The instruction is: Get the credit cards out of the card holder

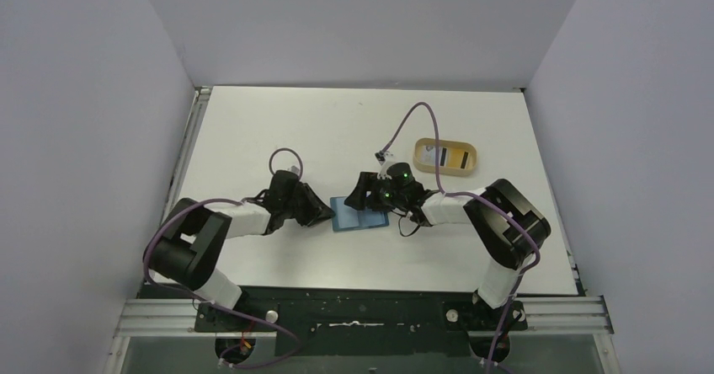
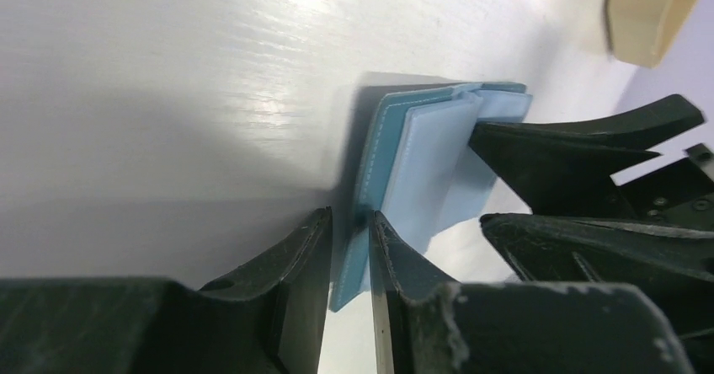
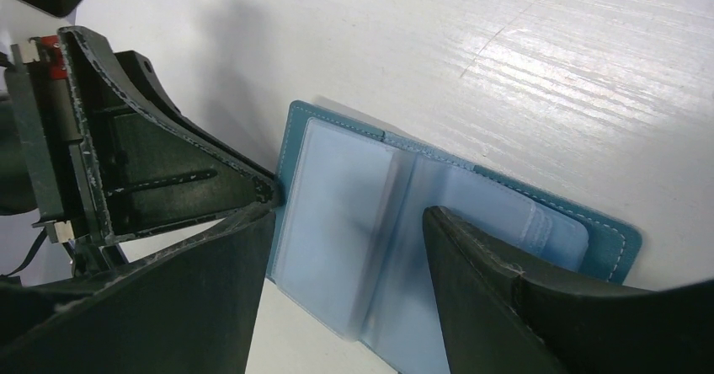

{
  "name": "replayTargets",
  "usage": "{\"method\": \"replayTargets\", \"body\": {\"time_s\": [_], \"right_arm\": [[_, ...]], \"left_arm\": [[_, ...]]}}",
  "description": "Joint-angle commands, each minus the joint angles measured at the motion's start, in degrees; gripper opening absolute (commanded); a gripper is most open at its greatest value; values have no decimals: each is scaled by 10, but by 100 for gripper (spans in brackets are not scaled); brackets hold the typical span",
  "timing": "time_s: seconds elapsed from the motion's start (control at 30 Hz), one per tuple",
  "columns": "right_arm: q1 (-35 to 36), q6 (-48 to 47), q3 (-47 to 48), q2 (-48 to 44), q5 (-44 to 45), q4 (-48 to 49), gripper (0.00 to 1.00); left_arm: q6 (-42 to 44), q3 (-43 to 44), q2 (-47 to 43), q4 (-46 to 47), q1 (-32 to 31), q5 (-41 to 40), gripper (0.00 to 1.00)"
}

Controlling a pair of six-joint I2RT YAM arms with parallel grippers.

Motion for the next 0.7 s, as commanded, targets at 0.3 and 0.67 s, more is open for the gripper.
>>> {"method": "replayTargets", "body": {"time_s": [0.3,0.67], "right_arm": [[-1,-11,-9,20,7,-42,68],[0,-9,-14,25,3,-37,68]], "left_arm": [[-73,-33,43,156,7,52,4],[-50,-32,8,111,23,46,5]]}}
